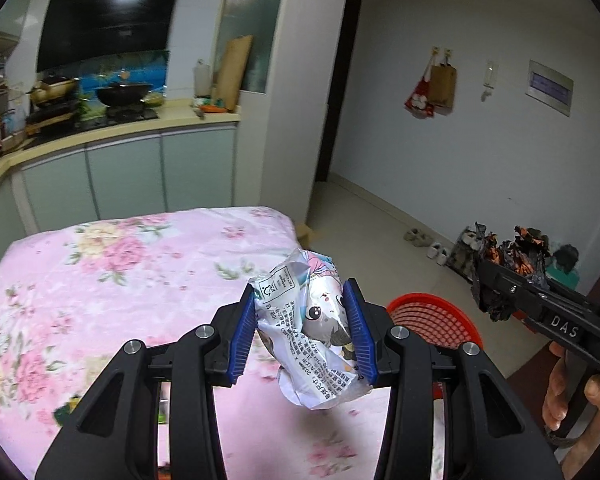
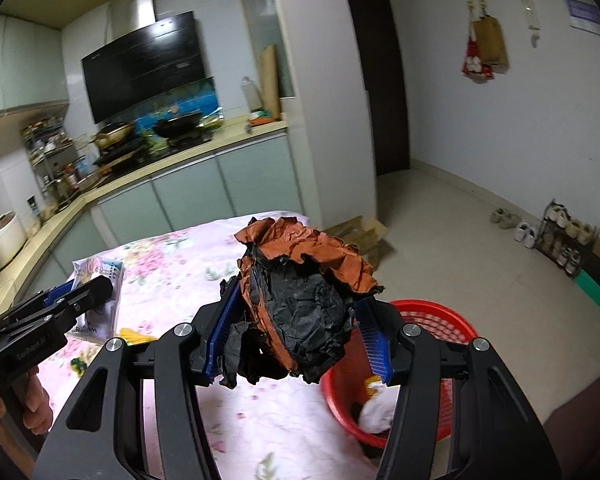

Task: Collect trash
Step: 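Lift both held items and carry them over the red basket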

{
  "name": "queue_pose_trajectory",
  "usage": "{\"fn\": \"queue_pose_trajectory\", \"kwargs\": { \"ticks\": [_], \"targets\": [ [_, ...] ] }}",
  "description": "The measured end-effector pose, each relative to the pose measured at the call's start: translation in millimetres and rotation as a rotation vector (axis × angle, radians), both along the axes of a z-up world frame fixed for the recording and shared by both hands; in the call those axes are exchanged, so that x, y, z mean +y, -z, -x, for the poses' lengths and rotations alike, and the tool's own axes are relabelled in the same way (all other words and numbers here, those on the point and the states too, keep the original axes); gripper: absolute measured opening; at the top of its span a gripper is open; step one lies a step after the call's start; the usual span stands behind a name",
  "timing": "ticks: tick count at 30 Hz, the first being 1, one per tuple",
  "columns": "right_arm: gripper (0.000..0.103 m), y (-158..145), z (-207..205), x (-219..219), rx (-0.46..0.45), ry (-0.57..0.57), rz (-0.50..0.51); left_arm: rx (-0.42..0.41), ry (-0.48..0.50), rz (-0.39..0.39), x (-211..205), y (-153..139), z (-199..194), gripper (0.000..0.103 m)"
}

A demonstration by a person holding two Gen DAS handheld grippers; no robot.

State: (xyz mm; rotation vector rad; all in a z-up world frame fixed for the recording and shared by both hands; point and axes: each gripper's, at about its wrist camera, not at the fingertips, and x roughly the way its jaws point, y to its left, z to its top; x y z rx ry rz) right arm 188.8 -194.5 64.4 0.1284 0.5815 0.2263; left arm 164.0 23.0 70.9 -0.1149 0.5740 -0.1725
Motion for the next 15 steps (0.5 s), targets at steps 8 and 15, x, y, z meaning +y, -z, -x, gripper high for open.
{"fn": "queue_pose_trajectory", "kwargs": {
  "ticks": [8, 15],
  "targets": [
    [0.053, 9, -5, -37, 0.023, 0.094, -0.004, 0.043, 0.100, 0.034, -54, 12, -22, 0.041],
    [0.053, 20, -6, -72, 0.044, 0.173, -0.007, 0.092, 0.168, 0.051, -90, 28, -40, 0.041]
  ]
}}
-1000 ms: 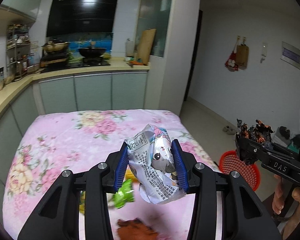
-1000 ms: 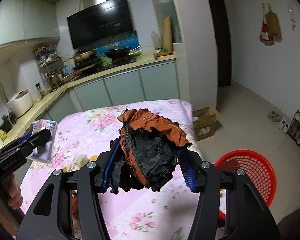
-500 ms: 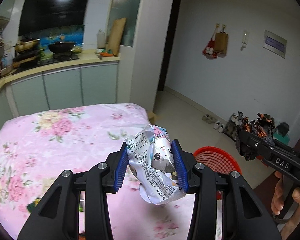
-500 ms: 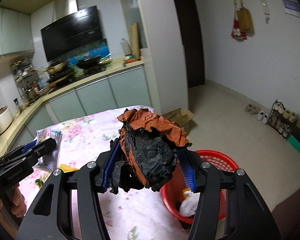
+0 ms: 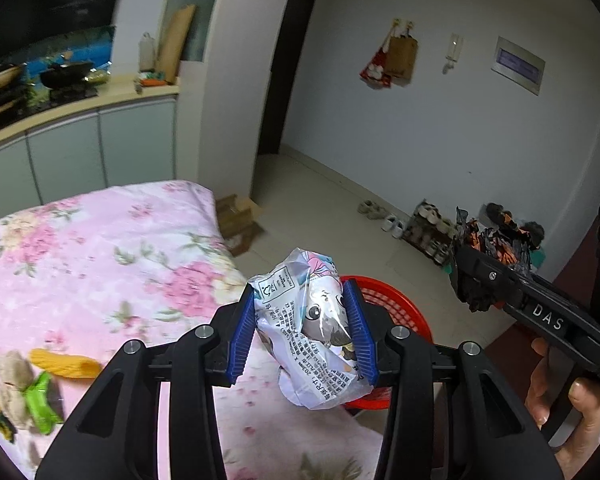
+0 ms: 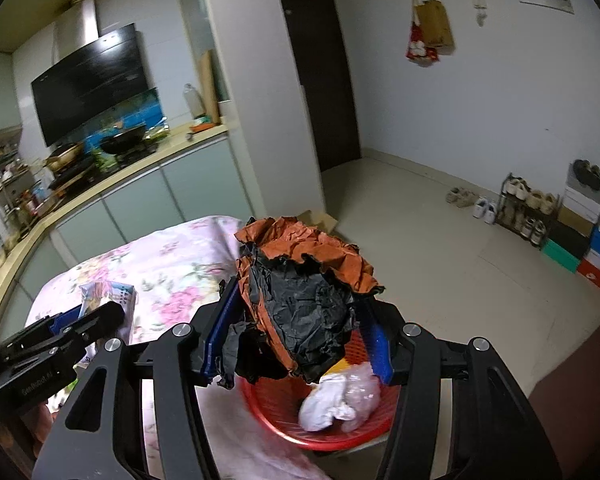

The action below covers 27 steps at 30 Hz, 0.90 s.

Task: Collect trash
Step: 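Lift both held items and carry them over the red basket, then open both tools to drop the wrapper and bag into the basket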

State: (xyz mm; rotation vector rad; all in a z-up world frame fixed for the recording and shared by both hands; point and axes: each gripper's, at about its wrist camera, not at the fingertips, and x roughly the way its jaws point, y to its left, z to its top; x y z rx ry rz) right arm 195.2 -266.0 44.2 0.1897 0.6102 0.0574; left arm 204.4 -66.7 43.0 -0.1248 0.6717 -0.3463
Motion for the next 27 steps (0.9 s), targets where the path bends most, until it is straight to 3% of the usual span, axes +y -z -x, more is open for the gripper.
{"fn": "queue_pose_trajectory", "kwargs": {
  "ticks": [15, 27],
  "targets": [
    [0.053, 35, -20, -46, 0.089, 0.119, -0.025, 0.085, 0.134, -0.032, -66, 34, -36, 0.041],
    [0.054, 70, -48, -59, 0.205, 0.128, -0.083, 0.206, 0.198, -0.079, -100, 92, -58, 0.042]
  ]
}}
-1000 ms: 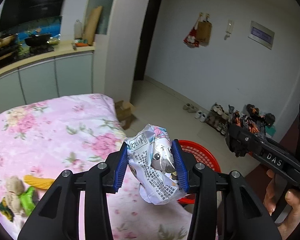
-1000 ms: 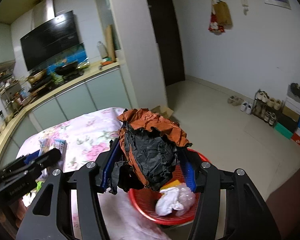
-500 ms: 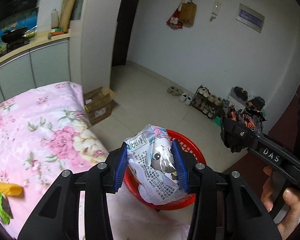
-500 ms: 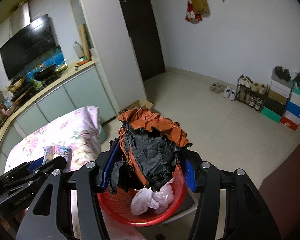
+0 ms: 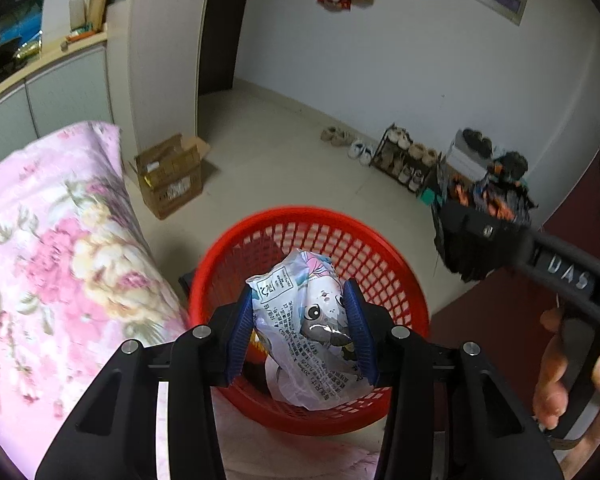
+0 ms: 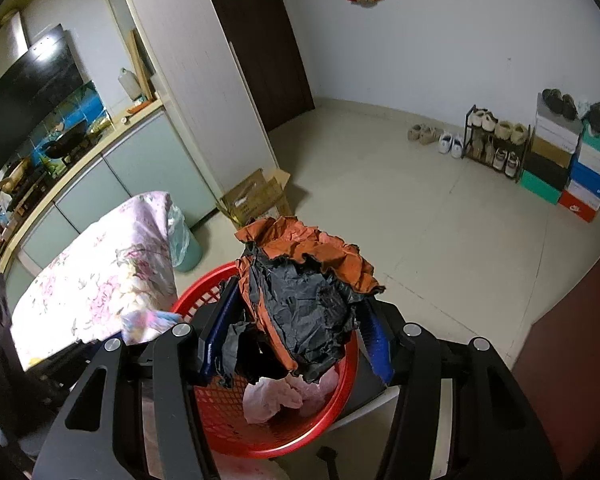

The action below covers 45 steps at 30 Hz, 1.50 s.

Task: Collect trash
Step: 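Open both tools to drop the wrapper and bag into the basket, then move both tools back over the bed toward the tissues and brown paper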

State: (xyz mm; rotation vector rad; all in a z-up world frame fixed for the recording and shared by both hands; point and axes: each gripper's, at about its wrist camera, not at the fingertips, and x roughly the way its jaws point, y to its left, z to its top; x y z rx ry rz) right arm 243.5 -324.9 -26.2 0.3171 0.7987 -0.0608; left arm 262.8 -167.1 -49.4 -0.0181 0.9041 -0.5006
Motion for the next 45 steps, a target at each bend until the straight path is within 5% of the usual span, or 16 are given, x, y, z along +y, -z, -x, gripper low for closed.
{"fn": "queue_pose_trajectory", "kwargs": {
  "ticks": [7, 12, 19, 45],
  "targets": [
    [0.059, 14, -13, 3, 0.041, -0.010, 0.007, 0.034, -0.001, -0.028, -8, 20, -4, 0.045],
    [0.073, 22, -15, 4, 0.054, -0.012, -0.013, 0.030, -0.019, -0.027, -8, 18, -2, 0.069],
    [0.074, 17, -3, 0, 0.040, 0.004, -0.007, -0.015, -0.086, -0.026, 17, 0, 5, 0.075],
    [0.080, -28, 67, 72, -0.120, -0.099, 0.117, -0.209, -0.234, 0.031, 94, -79, 86, 0.081]
  ]
}}
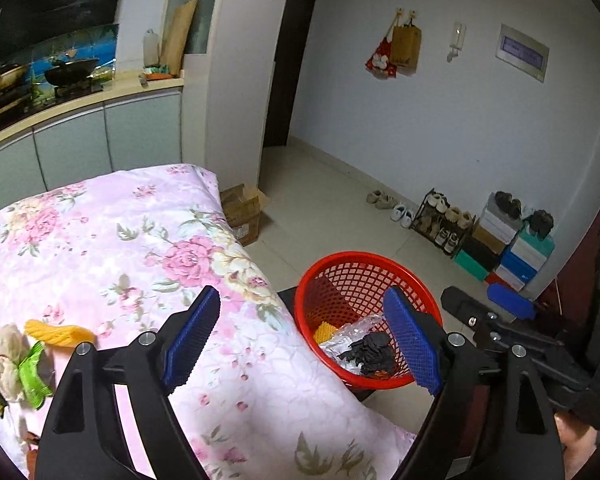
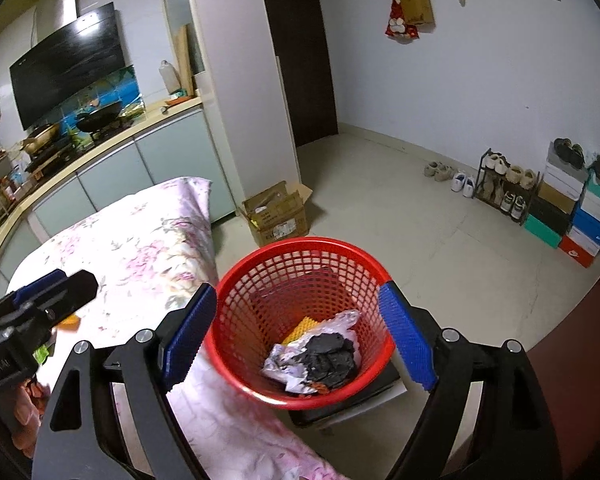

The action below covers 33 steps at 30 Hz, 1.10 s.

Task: Collect trash
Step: 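Move both tools back over the bed toward the tissues and brown paper, then grasp the white tissue with the left tool while the right tool approaches the brown paper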

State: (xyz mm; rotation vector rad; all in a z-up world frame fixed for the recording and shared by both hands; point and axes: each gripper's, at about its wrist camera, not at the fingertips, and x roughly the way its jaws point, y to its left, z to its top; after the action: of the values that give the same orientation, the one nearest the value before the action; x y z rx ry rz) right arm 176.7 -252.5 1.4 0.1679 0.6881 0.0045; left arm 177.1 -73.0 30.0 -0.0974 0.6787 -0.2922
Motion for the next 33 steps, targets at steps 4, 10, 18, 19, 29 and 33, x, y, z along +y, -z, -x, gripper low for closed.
{"fn": "queue_pose_trajectory", "kwargs": {
  "ticks": [4, 10, 18, 19, 29, 33],
  "targets": [
    [0.080, -1, 4, 12, -0.003, -0.021, 0.006, -0.017, -0.028, 0.006, 16, -7, 11, 0.081],
    [0.080, -5, 12, 33, -0.011, -0.058, 0.009, -0.036, -0.084, -0.002, 44, -11, 28, 0.081],
    [0.081, -10, 18, 66, -0.029, -0.122, 0.015, -0.061, -0.172, -0.014, 94, -18, 50, 0.081],
    [0.081, -10, 18, 70, -0.031, -0.131, 0.015, -0.062, -0.182, -0.017, 99, -18, 52, 0.081],
    [0.081, -13, 17, 108, -0.030, -0.222, 0.015, -0.049, -0.293, -0.025, 159, -16, 69, 0.081],
    [0.081, -10, 14, 117, -0.021, -0.250, 0.010, -0.032, -0.340, -0.015, 186, -14, 74, 0.081]
  ]
}}
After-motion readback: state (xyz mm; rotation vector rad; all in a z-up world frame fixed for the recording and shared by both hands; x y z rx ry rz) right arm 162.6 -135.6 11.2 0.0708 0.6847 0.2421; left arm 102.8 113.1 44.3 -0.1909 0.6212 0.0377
